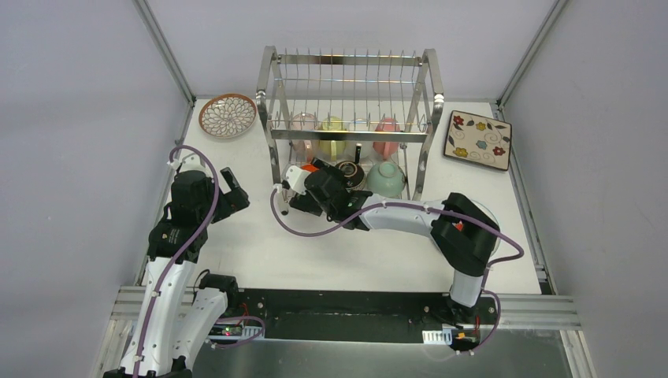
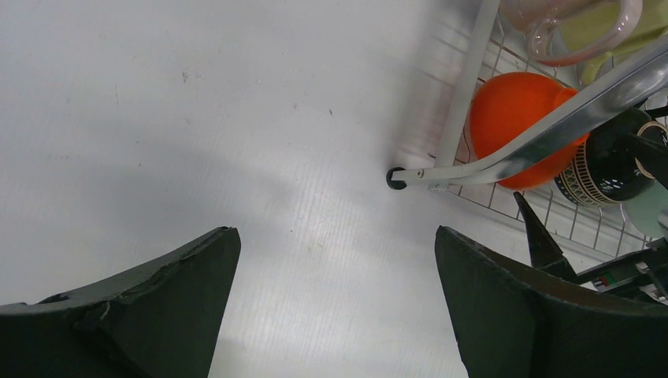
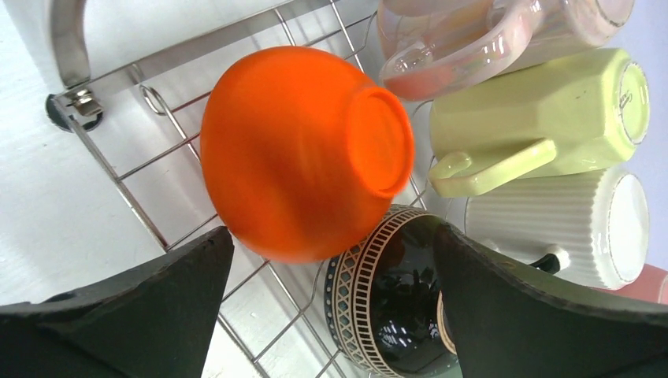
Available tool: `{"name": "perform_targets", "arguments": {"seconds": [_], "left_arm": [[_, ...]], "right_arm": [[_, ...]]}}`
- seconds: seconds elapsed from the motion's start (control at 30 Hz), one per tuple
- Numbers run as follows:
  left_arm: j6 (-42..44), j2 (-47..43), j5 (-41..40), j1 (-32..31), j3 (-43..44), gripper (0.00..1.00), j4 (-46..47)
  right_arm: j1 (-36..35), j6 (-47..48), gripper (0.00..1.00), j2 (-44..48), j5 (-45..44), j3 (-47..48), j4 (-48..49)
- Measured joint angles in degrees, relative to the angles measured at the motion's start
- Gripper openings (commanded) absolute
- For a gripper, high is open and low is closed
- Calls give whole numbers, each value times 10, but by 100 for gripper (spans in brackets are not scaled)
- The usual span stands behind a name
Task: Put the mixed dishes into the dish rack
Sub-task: Turn the bowl upside down on the dish rack, then pick up the plate at the center of the board.
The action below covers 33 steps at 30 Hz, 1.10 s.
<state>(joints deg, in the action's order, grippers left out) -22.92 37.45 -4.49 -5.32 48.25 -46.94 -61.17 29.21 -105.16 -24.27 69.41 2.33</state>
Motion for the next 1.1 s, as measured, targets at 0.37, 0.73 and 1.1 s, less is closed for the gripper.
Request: {"name": "perform_targets", "arguments": {"seconds": [0.37, 0.73, 1.1], "left_arm": [[1, 0, 0, 0, -3, 99, 0], [29, 12, 35, 0, -3, 99, 0], [66, 15, 182, 0, -4, 99, 22]], "right_arm": [[0, -58, 99, 38, 12, -12, -34], [0, -167, 99, 177, 2, -94, -86], [2, -398, 99, 391, -29, -149, -264]]}}
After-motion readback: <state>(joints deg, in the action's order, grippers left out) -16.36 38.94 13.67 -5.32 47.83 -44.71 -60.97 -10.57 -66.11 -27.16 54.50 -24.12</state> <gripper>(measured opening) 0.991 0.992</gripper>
